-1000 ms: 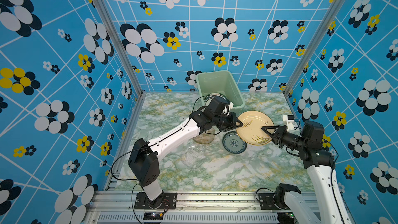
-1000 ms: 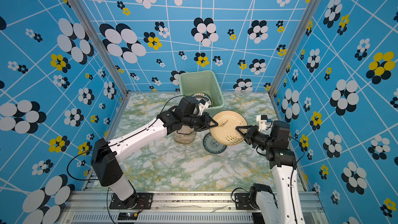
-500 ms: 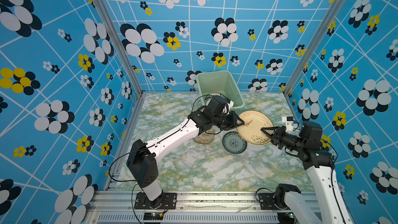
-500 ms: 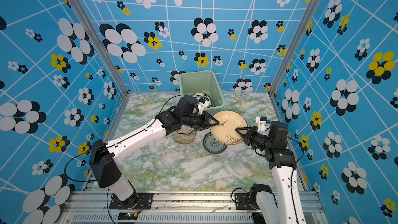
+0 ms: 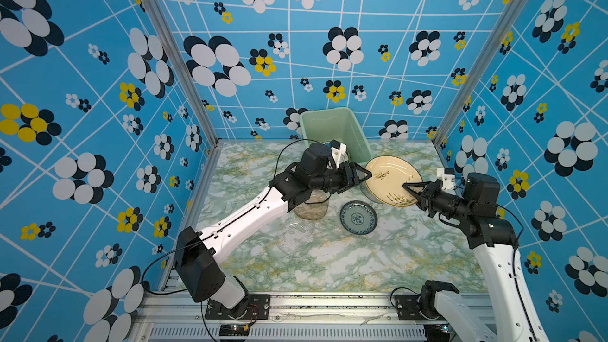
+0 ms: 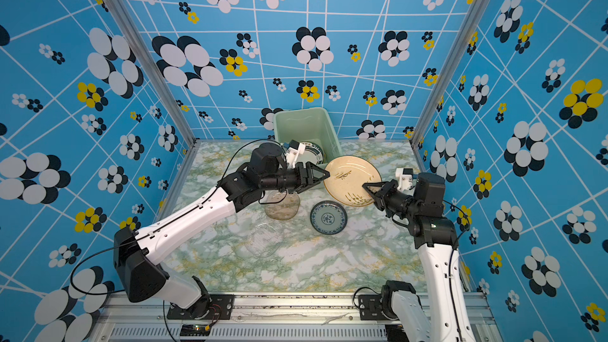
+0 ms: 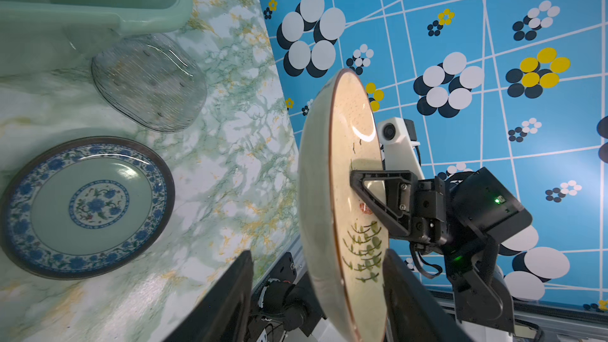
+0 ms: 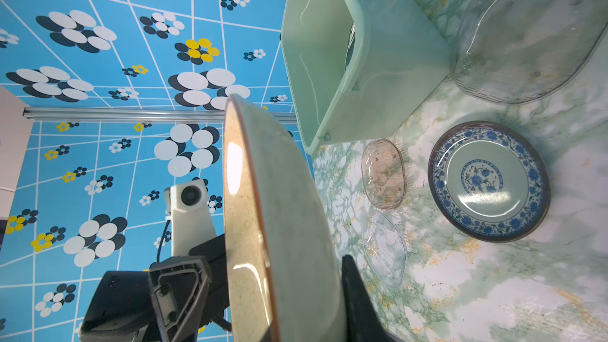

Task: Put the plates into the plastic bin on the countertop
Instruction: 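Lift the beige plate upright with the right gripper while the left gripper steadies it, then carry the beige plate into the bin with the right gripper while the left arm withdraws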

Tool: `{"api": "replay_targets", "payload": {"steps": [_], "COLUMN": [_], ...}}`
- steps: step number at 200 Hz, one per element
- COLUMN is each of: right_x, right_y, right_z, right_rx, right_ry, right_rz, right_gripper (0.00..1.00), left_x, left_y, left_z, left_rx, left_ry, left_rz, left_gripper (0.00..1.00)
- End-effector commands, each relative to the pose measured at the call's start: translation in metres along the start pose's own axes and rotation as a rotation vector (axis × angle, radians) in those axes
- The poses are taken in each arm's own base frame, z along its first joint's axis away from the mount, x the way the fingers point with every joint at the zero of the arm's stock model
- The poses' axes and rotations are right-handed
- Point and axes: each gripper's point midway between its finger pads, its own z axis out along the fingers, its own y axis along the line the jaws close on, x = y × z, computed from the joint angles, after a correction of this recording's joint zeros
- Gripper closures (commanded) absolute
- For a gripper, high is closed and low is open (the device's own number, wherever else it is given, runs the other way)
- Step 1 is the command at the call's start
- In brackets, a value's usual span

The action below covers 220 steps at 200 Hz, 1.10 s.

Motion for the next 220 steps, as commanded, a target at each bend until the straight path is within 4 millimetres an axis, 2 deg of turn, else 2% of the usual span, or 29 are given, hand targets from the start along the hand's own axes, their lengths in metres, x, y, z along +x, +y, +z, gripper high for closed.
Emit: {"api": "replay_targets", "payload": {"steps": [1,23,47,67,71,104,107,110,115,138,170,202,208,220], "right_x": [-0.014,-0.022,-0.026,-0.033,-0.026,-0.036,-0.035,-0.039,-0.042,-0.055,-0.074,-0.089,-0.091,-0.096], "right_y": [0.036,0.044,0.054,0.064,0.07,0.09,0.086,0.098,0.1,0.108,0.109,0.088,0.075,0.064], "right_z": [-0.012,-0.004,0.019,0.043,0.052,0.105,0.113,0.114,0.123,0.166,0.223,0.272,0.285,0.297], "right_rx": [-0.042,0.0,0.068,0.111,0.111,0.149,0.164,0.143,0.147,0.16,0.221,0.337,0.376,0.414], "right_ry": [-0.054,-0.059,-0.038,-0.041,-0.017,-0.024,-0.017,-0.028,-0.029,-0.036,-0.049,-0.061,-0.057,-0.07], "right_rz": [-0.048,-0.051,-0.082,-0.103,-0.116,-0.157,-0.157,-0.169,-0.176,-0.199,-0.256,-0.319,-0.329,-0.342], "right_gripper": [1.0,1.0,1.0,1.0,1.0,1.0,1.0,1.0,1.0,1.0,1.0,1.0,1.0,1.0], "left_x": [-0.024,-0.041,-0.055,-0.062,-0.063,-0.074,-0.075,-0.075,-0.077,-0.078,-0.081,-0.094,-0.096,-0.1], "left_y": [-0.009,-0.003,0.002,0.01,0.013,0.03,0.031,0.032,0.034,0.044,0.069,0.092,0.094,0.1], "left_z": [-0.039,-0.075,-0.115,-0.146,-0.151,-0.192,-0.194,-0.197,-0.201,-0.21,-0.21,-0.204,-0.203,-0.201], "left_rx": [-0.011,-0.051,-0.092,-0.138,-0.15,-0.226,-0.23,-0.235,-0.243,-0.299,-0.392,-0.444,-0.447,-0.457], "left_ry": [-0.149,-0.273,-0.37,-0.416,-0.425,-0.509,-0.517,-0.522,-0.532,-0.548,-0.545,-0.554,-0.555,-0.552], "left_rz": [0.069,0.13,0.245,0.331,0.345,0.416,0.422,0.428,0.439,0.475,0.486,0.45,0.444,0.433], "left_gripper": [0.33,0.27,0.18,0.12,0.11,0.0,0.0,0.0,0.01,0.01,0.01,0.01,0.01,0.01]}}
